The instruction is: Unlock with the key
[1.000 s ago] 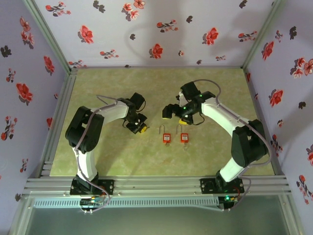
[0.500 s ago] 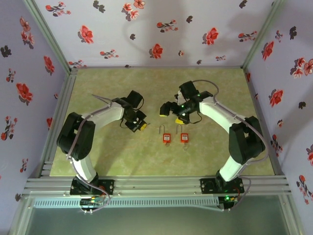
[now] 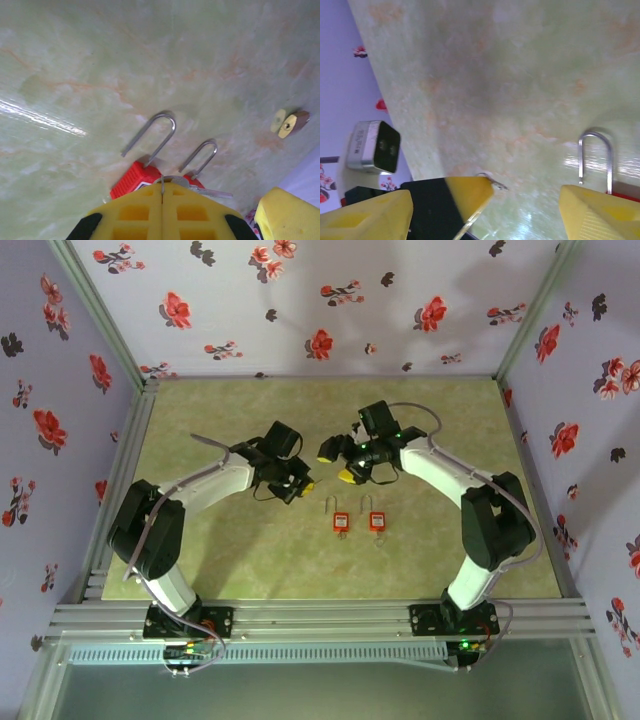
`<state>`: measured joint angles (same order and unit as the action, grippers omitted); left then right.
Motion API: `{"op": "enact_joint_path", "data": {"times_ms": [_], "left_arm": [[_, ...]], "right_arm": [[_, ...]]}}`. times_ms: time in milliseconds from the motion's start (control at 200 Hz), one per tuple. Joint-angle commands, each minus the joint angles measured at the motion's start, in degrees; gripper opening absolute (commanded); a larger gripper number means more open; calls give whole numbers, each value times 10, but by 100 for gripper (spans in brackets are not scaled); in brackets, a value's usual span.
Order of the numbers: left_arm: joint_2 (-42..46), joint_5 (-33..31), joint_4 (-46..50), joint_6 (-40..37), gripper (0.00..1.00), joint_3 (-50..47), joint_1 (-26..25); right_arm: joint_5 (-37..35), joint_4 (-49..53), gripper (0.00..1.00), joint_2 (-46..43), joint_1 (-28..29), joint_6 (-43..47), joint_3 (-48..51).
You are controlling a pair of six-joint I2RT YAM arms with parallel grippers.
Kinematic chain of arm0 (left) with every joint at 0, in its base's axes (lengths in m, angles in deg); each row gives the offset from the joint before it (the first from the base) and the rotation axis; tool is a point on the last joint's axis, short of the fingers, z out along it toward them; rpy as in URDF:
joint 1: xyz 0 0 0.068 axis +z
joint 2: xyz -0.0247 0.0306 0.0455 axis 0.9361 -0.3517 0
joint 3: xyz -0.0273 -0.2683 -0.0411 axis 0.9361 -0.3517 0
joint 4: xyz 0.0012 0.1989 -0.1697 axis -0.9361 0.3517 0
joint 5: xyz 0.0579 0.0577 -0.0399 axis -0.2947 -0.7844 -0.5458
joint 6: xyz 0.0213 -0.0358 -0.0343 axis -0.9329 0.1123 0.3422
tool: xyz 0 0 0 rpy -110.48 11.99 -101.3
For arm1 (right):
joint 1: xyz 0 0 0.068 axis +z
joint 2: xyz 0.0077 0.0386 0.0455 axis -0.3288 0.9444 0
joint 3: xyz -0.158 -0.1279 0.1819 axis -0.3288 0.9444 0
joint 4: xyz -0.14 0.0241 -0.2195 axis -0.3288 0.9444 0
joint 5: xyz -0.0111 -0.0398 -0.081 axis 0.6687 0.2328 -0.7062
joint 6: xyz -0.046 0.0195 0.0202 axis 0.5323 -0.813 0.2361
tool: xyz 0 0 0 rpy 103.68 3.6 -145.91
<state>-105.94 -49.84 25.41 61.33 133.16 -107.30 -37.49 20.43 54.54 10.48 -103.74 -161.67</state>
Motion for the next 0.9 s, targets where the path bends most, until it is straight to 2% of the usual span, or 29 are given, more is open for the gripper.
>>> {"op": "enact_joint_path", "data": {"times_ms": [0, 205, 545, 895], "left_arm": [[15, 3, -29, 37, 0, 12, -5], [21, 5, -74, 79, 0, -1, -5], [22, 4, -88, 91, 0, -3, -9], [21, 1, -101, 99, 0, -11, -14]], "right_arm": [[-10, -28, 71, 7, 13, -37, 9], [-33, -23, 63, 11, 27, -34, 21], [-71, -14, 52, 32, 28, -26, 7], [-78, -28, 49, 46, 24, -41, 13]]}}
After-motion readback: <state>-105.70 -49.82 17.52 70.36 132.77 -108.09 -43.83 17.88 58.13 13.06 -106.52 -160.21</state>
